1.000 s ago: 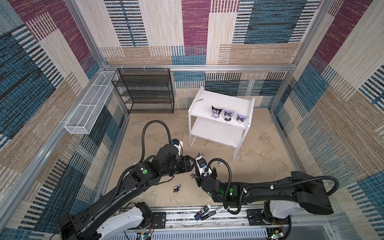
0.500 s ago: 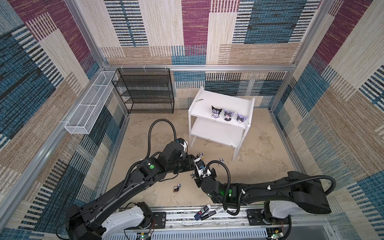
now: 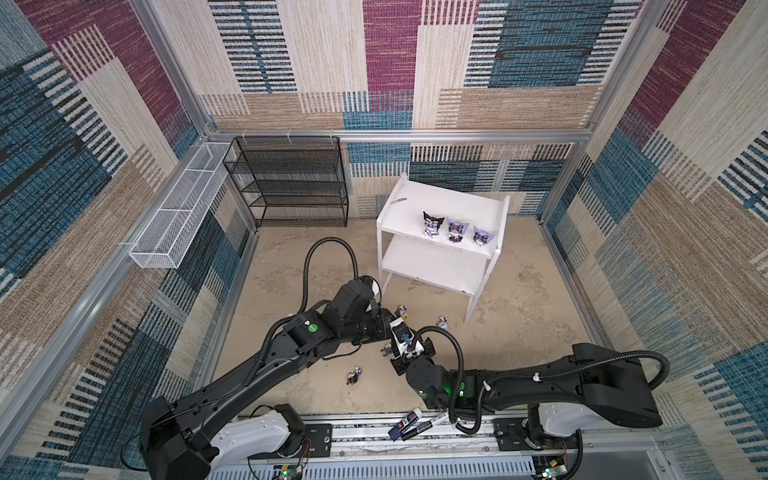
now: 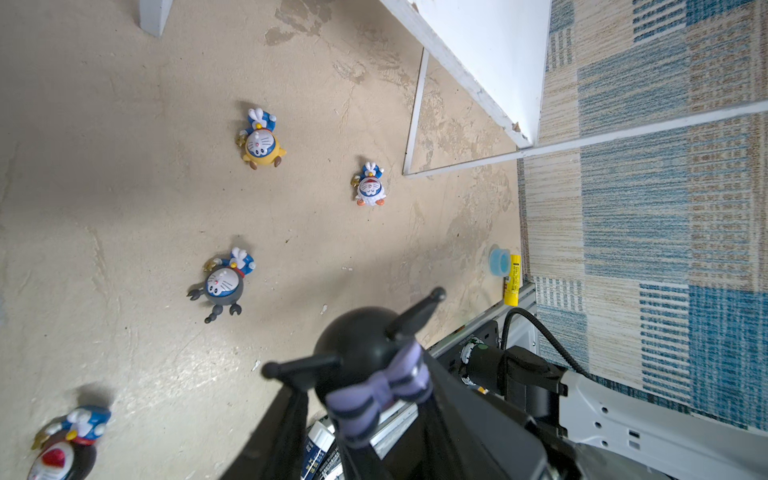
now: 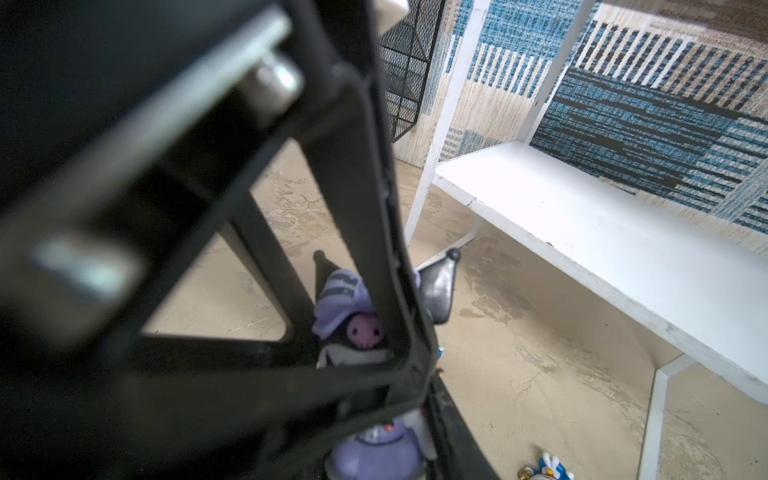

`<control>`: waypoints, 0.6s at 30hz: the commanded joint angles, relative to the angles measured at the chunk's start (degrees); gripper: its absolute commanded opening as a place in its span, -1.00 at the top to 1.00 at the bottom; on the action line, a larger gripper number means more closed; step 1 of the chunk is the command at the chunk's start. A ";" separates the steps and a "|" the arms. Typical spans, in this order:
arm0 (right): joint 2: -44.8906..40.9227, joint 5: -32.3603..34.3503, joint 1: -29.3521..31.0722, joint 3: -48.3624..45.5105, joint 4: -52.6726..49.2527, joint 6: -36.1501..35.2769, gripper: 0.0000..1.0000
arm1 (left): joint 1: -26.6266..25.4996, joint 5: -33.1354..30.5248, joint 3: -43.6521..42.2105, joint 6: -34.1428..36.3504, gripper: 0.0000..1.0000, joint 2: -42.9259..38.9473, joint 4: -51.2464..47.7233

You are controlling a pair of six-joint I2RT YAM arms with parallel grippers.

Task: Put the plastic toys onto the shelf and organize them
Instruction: 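Close the left gripper on the Kuromi's head above the right gripper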

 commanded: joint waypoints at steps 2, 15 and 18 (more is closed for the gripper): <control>-0.05 0.04 0.28 -0.20 2.44 -1.18 1.00 | 0.15 -1.08 0.06 -0.88 0.30 0.07 1.88; 0.64 0.06 0.29 0.37 1.28 0.22 1.00 | 0.49 -1.69 -0.38 -0.55 0.57 -0.79 1.00; 0.36 -0.13 0.28 0.17 1.19 0.51 1.00 | 0.54 -1.61 -0.31 -0.44 0.58 -1.01 1.01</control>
